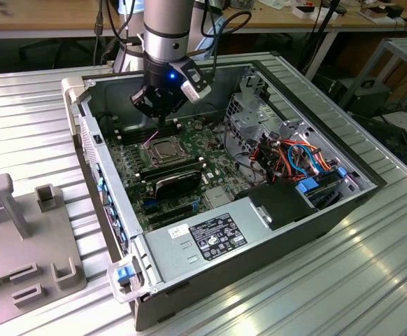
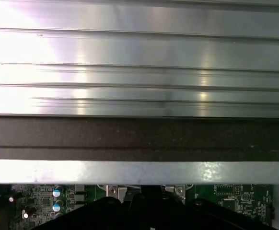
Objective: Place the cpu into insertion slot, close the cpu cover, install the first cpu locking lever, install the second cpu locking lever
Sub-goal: 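Install the first cpu locking lever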
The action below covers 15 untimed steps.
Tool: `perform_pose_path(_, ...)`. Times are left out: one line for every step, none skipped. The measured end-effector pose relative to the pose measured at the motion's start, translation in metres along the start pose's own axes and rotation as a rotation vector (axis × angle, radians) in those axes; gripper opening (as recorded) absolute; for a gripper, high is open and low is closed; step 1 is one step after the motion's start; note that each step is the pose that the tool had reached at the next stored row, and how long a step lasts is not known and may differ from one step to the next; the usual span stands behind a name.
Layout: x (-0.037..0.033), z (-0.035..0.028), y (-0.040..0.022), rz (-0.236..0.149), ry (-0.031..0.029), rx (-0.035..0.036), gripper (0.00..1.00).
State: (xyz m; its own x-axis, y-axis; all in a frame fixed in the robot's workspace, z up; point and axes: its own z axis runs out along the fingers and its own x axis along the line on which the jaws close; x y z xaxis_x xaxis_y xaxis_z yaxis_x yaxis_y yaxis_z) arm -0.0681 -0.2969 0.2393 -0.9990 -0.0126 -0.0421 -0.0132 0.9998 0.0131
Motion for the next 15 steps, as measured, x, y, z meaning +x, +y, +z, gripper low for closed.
perform_pose_path(-0.0002, 0.0007, 0.0003, 0.0, 0.0, -0.0001, 0.11)
perform_pose_path(-0.0004, 0.0014, 0.0006, 0.0, 0.0, -0.0005, 0.11)
perform_pose_path(-0.0005, 0.0023, 0.0009, -0.001, 0.0001, -0.0011, 0.11)
perform_pose_path(-0.0005, 0.003, 0.0011, -0.001, 0.0, -0.0018, 0.11)
perform_pose_path(-0.0006, 0.0036, 0.0012, -0.001, 0.0, -0.0021, 0.11)
perform_pose_path(-0.0009, 0.0039, 0.0012, 0.0, 0.0002, -0.002, 0.11)
perform_pose_path(-0.0026, 0.0046, 0.0012, 0.0, 0.0006, -0.002, 0.11)
perform_pose_path(-0.0059, 0.0058, 0.0011, 0.0, 0.0011, -0.0021, 0.11)
perform_pose_path(-0.0075, 0.0064, 0.0011, 0.0, 0.0014, -0.0021, 0.11)
perform_pose_path(-0.0089, 0.0071, 0.0011, 0.0, 0.0019, -0.0021, 0.11)
perform_pose_path(-0.0101, 0.0081, 0.0011, 0.0, 0.0022, -0.0022, 0.11)
perform_pose_path(-0.0107, 0.009, 0.0011, 0.0, 0.0025, -0.0021, 0.11)
perform_pose_path(-0.0109, 0.0101, 0.001, 0.0, 0.0027, -0.0021, 0.11)
perform_pose_path(-0.0109, 0.0114, 0.001, 0.0, 0.0027, -0.0021, 0.11)
perform_pose_path(-0.0108, 0.013, 0.001, 0.0, 0.0028, -0.0023, 0.11)
